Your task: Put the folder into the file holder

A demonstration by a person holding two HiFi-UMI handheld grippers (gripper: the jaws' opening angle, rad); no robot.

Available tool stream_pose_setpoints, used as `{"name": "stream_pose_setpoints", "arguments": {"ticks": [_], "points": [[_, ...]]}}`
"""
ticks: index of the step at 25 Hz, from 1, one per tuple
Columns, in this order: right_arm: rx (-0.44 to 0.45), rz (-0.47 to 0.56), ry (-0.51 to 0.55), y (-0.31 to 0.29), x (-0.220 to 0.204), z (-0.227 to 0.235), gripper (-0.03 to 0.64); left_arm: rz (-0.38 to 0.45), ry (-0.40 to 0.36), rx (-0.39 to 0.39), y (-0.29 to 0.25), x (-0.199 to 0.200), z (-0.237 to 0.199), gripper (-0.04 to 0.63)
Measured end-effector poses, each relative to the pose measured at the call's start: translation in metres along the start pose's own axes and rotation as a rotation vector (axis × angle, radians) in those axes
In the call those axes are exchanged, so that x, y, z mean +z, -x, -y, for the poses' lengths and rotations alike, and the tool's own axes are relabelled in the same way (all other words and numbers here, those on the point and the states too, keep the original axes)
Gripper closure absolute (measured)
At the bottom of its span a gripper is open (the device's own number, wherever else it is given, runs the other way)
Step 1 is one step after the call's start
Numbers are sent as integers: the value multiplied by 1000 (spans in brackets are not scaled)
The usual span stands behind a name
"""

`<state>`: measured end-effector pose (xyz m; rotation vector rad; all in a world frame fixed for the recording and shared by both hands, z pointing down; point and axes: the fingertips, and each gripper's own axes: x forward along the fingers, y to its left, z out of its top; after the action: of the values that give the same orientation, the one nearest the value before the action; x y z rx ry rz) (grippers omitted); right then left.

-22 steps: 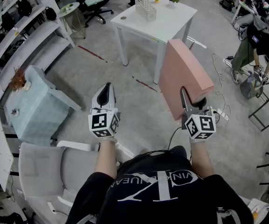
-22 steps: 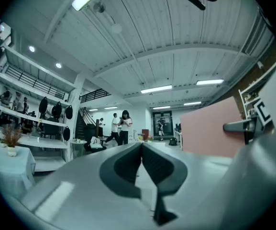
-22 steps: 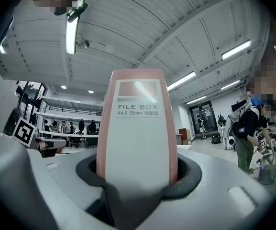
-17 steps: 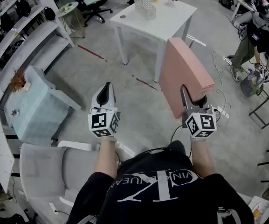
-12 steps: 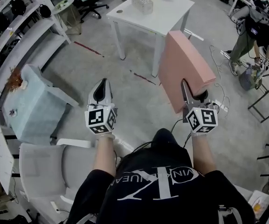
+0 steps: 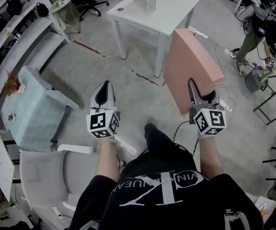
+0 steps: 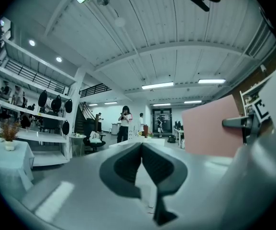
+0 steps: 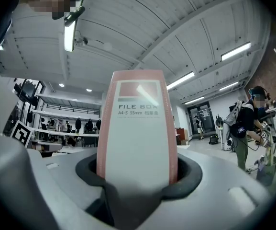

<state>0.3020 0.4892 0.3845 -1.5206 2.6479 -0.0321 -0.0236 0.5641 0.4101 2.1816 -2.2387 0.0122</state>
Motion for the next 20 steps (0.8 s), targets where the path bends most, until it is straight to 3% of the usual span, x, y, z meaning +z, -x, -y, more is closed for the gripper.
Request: {"name": "stream_pose_setpoints", "arguments": {"ticks": [10,20], "points": [[20,-4,-34,-108,-21,15,325,-22,-2,-2,-111,-8,-36,595],[75,1,-38,-250,-3,50,325,-32,0,0,-264,10,-58,595]]}}
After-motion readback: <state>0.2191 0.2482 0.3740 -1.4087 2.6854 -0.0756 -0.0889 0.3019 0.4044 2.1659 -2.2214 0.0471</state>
